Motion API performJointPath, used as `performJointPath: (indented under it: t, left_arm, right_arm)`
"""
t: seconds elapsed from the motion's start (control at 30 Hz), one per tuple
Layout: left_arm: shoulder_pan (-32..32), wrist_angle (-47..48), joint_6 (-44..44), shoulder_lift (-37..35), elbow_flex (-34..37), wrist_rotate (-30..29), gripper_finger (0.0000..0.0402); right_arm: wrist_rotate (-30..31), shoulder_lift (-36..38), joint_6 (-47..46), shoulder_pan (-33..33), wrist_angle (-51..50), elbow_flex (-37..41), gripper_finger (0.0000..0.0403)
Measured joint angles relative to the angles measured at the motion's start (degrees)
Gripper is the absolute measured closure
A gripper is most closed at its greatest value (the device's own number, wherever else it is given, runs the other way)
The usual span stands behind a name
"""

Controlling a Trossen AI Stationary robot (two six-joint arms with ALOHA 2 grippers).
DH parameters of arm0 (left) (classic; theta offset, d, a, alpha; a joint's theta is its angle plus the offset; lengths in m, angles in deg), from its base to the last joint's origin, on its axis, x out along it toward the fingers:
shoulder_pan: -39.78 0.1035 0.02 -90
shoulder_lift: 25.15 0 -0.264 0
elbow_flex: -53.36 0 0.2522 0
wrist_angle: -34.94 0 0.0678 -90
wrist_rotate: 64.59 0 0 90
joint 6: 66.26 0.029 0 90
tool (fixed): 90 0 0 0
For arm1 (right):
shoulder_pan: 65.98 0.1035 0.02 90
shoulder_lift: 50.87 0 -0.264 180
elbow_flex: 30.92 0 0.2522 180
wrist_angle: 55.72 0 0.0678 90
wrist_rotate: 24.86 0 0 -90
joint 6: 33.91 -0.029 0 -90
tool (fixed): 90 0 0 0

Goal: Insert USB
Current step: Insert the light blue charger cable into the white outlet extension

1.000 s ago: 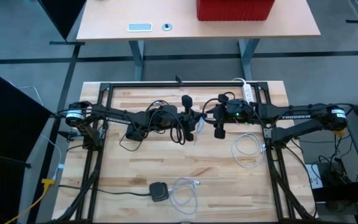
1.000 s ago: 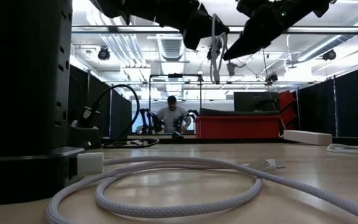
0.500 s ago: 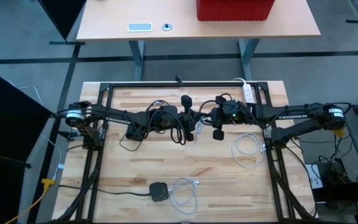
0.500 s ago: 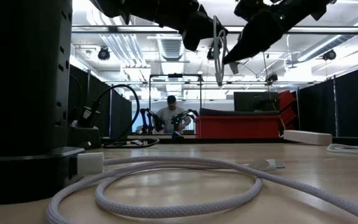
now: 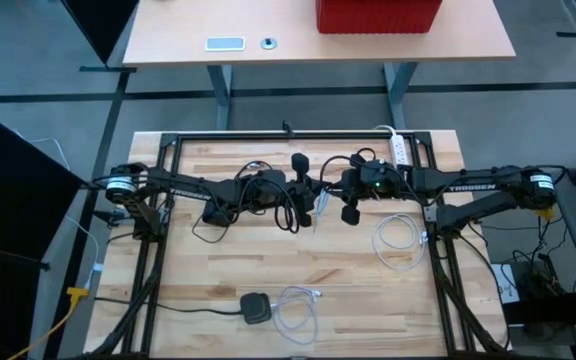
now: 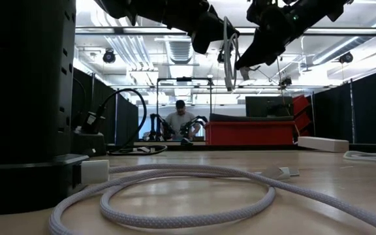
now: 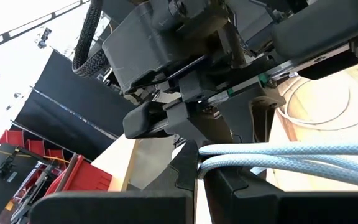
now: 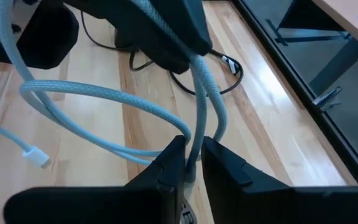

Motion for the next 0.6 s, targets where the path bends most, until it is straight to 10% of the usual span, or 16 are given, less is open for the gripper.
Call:
performJointPath:
  t: [0.6]
  left_arm:
    - [1.2,10.1,-1.3,0.0,0.0,-4.2,0.0340]
  right_arm:
    - [10.1,1.8,-6.8,-0.9,-12.4,-0.3,0.0402]
